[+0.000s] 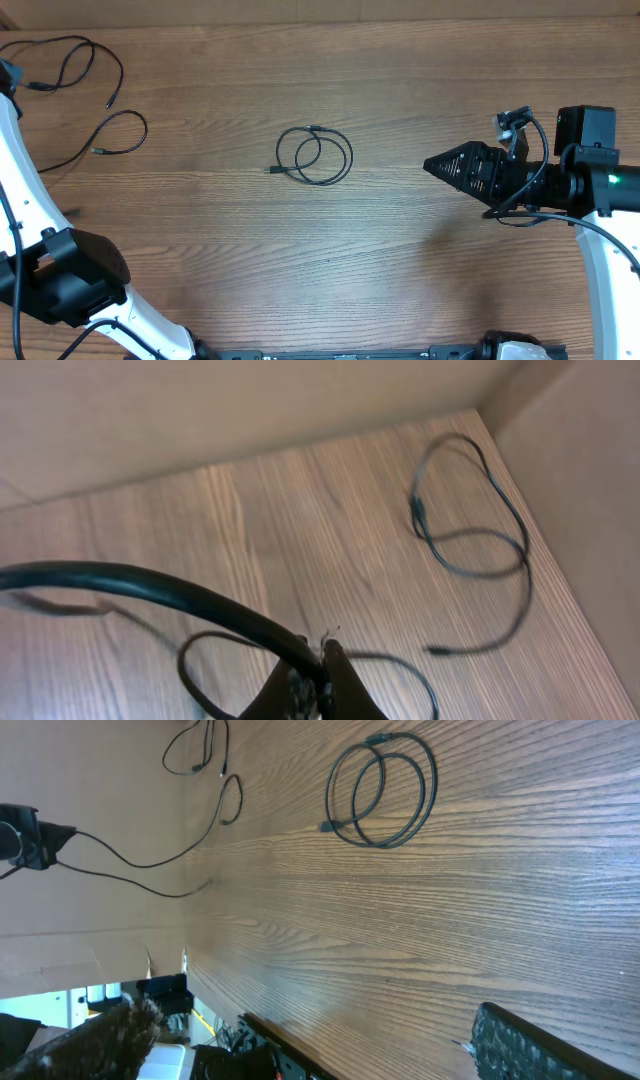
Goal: Untangle cables
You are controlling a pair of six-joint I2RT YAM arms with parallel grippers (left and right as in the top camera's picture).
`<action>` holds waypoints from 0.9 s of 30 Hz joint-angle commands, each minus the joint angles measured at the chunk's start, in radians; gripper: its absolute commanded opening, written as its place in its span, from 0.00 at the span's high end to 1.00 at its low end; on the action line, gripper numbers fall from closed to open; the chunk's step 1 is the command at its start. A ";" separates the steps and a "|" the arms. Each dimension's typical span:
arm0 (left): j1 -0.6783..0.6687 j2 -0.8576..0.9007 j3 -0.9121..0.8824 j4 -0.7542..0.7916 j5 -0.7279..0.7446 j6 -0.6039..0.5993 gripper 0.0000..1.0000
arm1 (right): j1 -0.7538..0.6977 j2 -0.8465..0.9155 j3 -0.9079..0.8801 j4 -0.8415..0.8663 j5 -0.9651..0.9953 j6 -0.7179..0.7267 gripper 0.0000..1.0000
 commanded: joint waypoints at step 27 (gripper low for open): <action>0.006 0.255 -0.069 -0.100 0.051 -0.049 0.95 | -0.003 0.000 0.025 0.002 0.003 0.000 0.00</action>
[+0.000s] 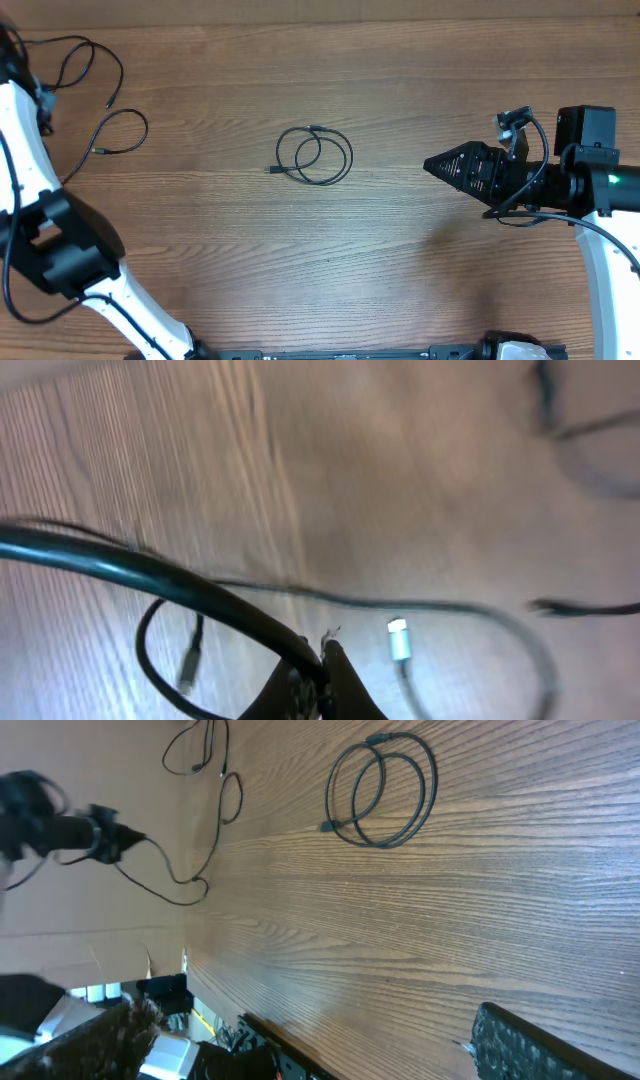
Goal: Untangle cables
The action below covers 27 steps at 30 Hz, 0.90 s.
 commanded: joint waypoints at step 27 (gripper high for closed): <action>-0.102 0.202 -0.035 -0.037 0.136 0.544 0.96 | -0.003 0.000 0.025 0.003 0.003 0.000 0.00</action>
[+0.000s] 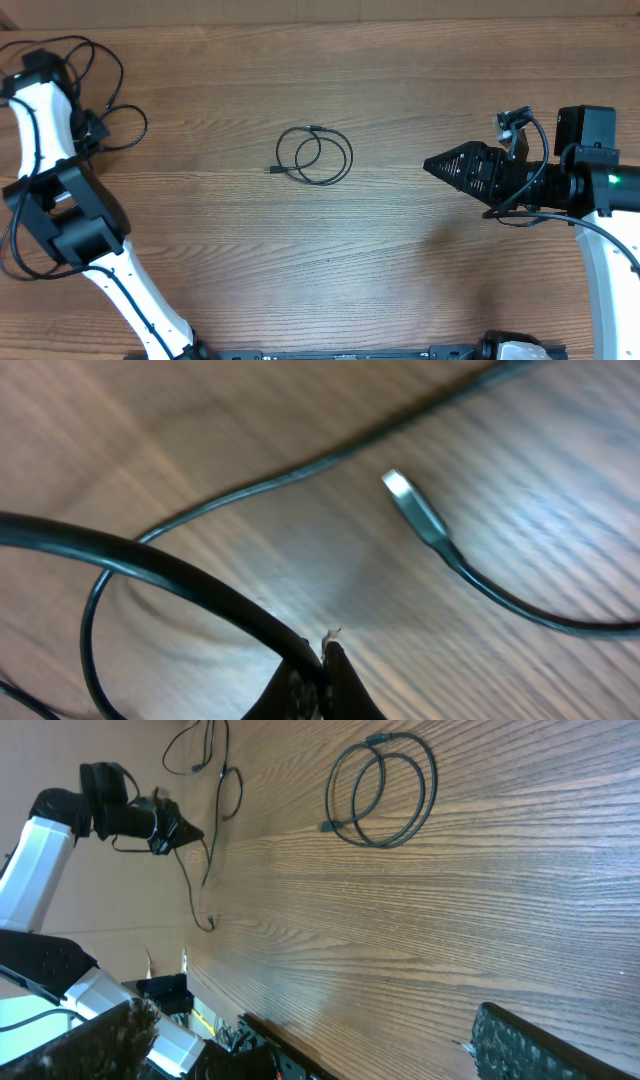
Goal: Untangle cables
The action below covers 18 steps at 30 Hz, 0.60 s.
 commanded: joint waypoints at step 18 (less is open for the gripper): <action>-0.138 0.006 -0.261 0.058 -0.290 0.194 0.71 | -0.003 0.000 0.025 0.003 0.003 0.000 0.00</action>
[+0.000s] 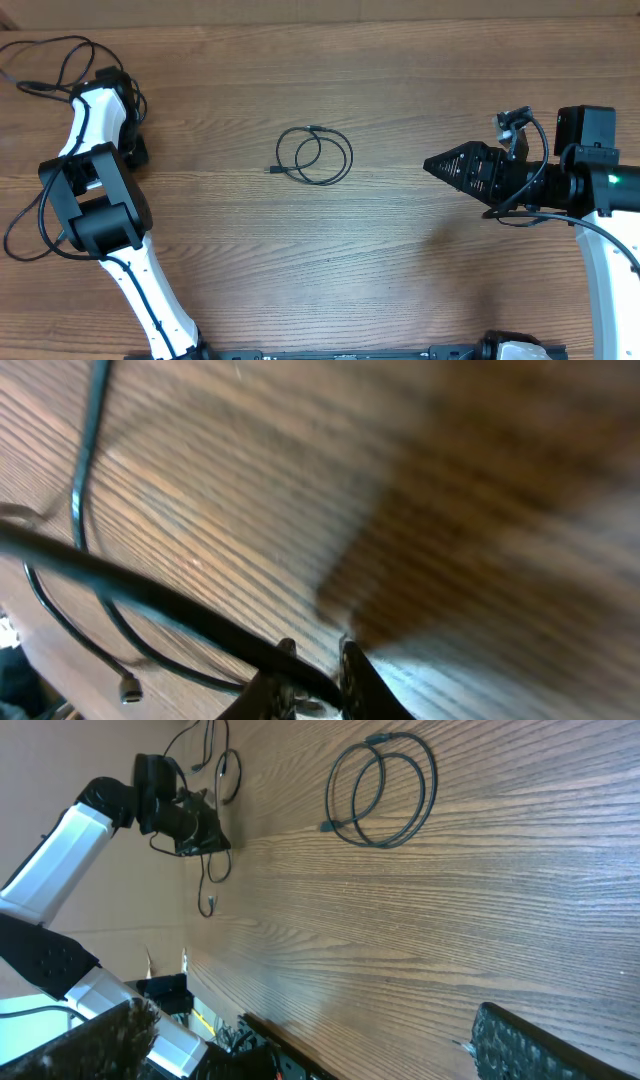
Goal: Untangle cables
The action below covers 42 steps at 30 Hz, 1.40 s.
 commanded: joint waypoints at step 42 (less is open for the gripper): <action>0.410 -0.018 0.143 0.094 0.701 -0.458 0.00 | -0.003 0.000 0.025 0.002 0.003 0.000 0.00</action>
